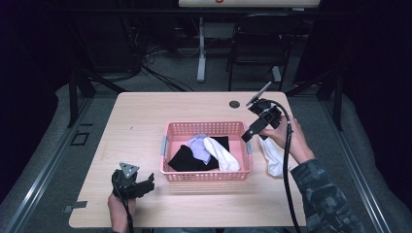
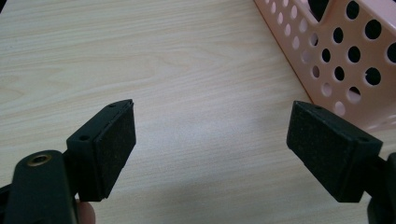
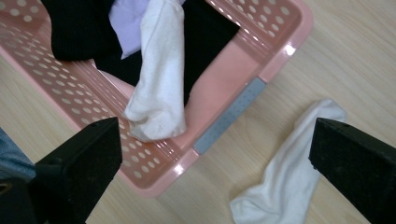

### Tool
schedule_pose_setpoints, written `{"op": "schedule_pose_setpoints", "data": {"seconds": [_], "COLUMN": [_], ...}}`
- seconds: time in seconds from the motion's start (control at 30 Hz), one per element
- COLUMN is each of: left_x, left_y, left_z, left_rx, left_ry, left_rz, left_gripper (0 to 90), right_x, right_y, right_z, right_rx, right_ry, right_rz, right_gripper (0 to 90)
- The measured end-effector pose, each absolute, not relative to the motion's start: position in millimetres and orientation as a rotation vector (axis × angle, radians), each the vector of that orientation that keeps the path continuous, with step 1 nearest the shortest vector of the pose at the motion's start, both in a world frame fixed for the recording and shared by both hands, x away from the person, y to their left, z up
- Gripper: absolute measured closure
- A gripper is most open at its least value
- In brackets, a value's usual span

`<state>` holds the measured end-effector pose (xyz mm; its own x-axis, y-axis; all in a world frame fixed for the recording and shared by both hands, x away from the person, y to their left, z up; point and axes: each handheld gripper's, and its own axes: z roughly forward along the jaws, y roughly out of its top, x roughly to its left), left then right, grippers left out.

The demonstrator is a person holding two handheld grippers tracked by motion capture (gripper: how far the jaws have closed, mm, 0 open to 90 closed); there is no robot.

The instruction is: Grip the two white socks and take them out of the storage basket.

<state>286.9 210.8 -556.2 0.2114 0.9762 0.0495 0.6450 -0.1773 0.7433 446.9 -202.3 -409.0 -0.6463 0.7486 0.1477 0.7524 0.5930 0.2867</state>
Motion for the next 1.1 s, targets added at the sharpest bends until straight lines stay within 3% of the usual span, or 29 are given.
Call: {"op": "schedule_pose_setpoints", "data": {"seconds": [1.1], "left_x": [287], "left_y": [212], "left_z": [-556], "left_rx": [1.889], "left_ry": [1.493], "left_rz": [0.719], "left_gripper": [15.9], "right_x": [463], "right_y": [-132], "right_z": [-439], "right_rx": [-1.149], "right_ry": [-2.783], "right_rz": [-0.518], "right_gripper": [2.8]}}
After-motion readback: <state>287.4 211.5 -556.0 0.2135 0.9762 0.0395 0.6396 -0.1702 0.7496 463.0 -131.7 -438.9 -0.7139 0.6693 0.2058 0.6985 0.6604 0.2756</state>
